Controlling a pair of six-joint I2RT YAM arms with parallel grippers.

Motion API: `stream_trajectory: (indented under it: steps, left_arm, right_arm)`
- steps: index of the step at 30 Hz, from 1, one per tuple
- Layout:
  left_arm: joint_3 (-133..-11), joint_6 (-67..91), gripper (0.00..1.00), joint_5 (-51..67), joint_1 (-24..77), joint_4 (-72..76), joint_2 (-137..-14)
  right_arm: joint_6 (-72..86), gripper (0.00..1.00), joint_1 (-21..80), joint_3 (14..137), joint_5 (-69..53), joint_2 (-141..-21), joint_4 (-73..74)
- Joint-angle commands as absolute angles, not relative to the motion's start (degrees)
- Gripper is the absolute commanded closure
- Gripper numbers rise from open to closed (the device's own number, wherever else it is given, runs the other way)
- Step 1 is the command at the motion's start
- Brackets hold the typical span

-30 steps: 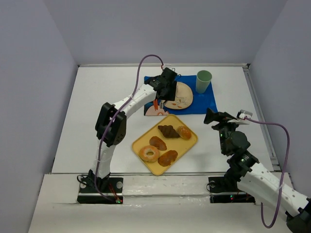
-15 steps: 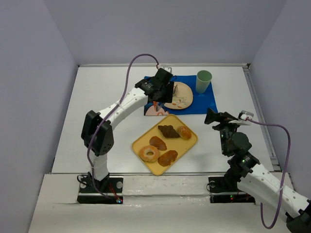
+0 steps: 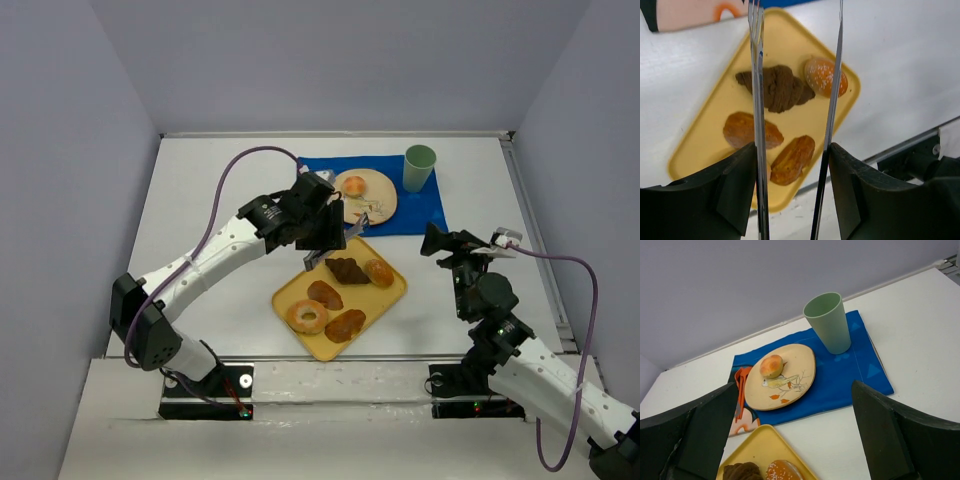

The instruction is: Place the bread

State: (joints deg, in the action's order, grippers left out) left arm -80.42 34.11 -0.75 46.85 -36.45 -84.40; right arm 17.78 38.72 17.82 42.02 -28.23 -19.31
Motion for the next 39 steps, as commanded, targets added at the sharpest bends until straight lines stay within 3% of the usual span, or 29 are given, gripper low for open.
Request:
stream_trajectory:
  steps: [1,12,21,39]
  left_arm:
    - [-79.0,39.6,0.35,7.2,47.0,-45.2,-82.4]
    - [-76.9,43.2,0.33,14.8,48.2,-49.6,-81.7]
    - [-80.7,44.7,0.32,12.9,48.5,-57.5,-83.9]
    - [-86.2,45.4,0.31,11.3,48.4,-59.1,-89.6]
  right_arm:
    - [18.1,0.00,39.2,17.8,42.7,-27.6,-23.1]
    - [18.3,0.00,39.2,18.0,43.1,-29.0,-23.5]
    - [18.0,0.00,39.2,18.5,43.3,-30.8,-24.2]
    - [17.8,0.00,39.2,17.7,43.7,-29.9,-24.9]
